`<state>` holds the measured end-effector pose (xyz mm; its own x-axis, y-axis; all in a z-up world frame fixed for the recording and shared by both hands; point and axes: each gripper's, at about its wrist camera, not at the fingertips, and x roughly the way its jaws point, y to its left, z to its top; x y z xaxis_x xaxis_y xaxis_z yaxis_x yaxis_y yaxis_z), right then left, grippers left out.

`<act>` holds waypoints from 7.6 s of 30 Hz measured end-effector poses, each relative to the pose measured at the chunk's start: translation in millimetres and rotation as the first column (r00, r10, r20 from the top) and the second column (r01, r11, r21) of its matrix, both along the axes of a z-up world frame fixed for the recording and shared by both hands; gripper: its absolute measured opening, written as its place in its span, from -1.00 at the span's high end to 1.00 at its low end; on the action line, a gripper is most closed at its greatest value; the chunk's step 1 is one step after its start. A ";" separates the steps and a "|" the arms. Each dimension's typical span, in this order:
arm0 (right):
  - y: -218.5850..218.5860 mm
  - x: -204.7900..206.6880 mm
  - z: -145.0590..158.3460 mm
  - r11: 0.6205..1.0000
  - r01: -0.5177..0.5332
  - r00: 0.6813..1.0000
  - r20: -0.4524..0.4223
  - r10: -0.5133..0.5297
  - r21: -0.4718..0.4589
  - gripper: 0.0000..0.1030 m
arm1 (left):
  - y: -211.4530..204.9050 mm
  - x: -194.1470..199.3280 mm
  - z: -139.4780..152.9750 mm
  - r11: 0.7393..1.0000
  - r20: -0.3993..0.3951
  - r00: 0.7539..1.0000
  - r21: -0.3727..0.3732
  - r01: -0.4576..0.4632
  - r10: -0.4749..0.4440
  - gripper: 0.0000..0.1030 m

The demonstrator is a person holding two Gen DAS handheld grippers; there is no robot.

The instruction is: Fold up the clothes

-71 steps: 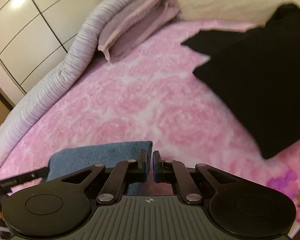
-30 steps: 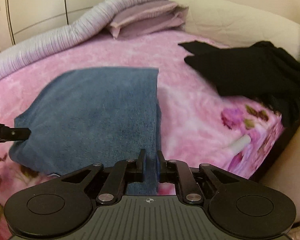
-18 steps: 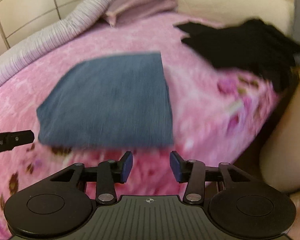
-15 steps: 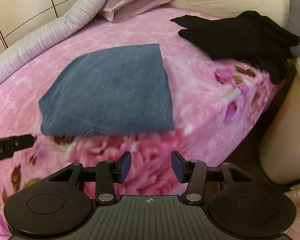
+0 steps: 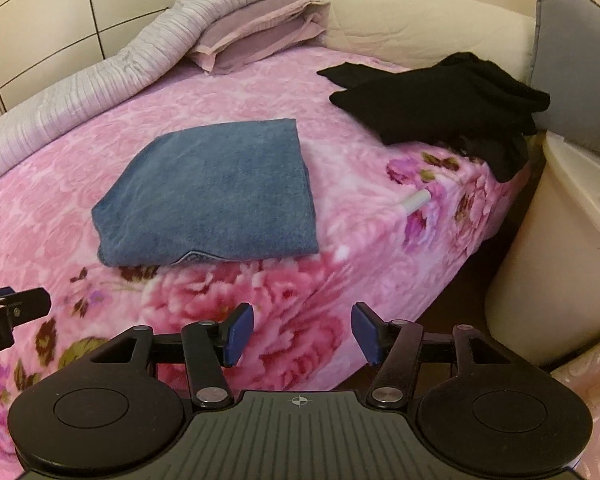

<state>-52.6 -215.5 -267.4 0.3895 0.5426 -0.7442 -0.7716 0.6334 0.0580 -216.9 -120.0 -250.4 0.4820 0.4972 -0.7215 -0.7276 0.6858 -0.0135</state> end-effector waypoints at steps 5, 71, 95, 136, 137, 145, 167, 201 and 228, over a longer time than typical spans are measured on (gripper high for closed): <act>-9.0 -9.7 9.2 1.000 -0.016 1.000 0.026 0.016 0.019 -0.14 | -13.3 -10.3 7.7 1.000 0.015 1.000 0.018 0.011 -0.011 0.33; 111.8 258.3 -123.3 0.922 0.133 0.687 -0.704 0.178 0.363 -0.27 | 287.7 60.9 -126.2 0.814 0.404 0.890 -0.576 0.068 0.212 -0.10; 143.4 242.2 -110.9 0.911 0.220 0.592 -0.790 0.161 0.350 0.36 | 296.0 127.9 -141.0 0.677 0.489 0.868 -0.667 0.311 0.083 0.46; 440.6 -513.3 139.3 0.760 -0.462 0.077 -0.832 0.549 0.458 0.36 | 271.0 -756.7 213.8 0.637 0.425 0.484 -0.609 -0.472 0.765 0.46; 445.6 -534.9 140.7 0.773 -0.444 0.082 -0.839 0.538 0.453 0.36 | 283.5 -776.1 221.4 0.644 0.415 0.504 -0.603 -0.471 0.758 0.46; 496.0 -612.9 170.4 0.807 -0.378 0.121 -0.840 0.528 0.453 0.35 | 350.2 -853.0 252.8 0.683 0.431 0.544 -0.581 -0.443 0.720 0.45; 660.1 -797.5 92.6 0.826 -0.341 0.185 -0.830 0.527 0.448 0.32 | 549.7 -1011.6 188.1 0.706 0.374 0.620 -0.541 -0.458 0.689 0.45; 549.0 -899.9 149.3 0.535 -0.844 0.529 -0.190 0.827 -0.024 0.22 | 483.5 -969.3 177.3 0.755 -0.012 0.780 -0.243 -0.610 0.626 0.79; 644.7 -915.4 120.2 0.625 -0.777 0.618 -0.276 0.736 -0.074 0.23 | 568.6 -990.4 122.8 0.685 -0.038 0.725 -0.296 -0.666 0.688 0.90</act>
<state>-968.1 429.2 -147.2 -0.2689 0.4315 -0.8611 -0.9624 -0.1571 0.2218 -1207.3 448.6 -127.6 0.1464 0.4995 -0.8538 -0.9815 -0.0342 -0.1883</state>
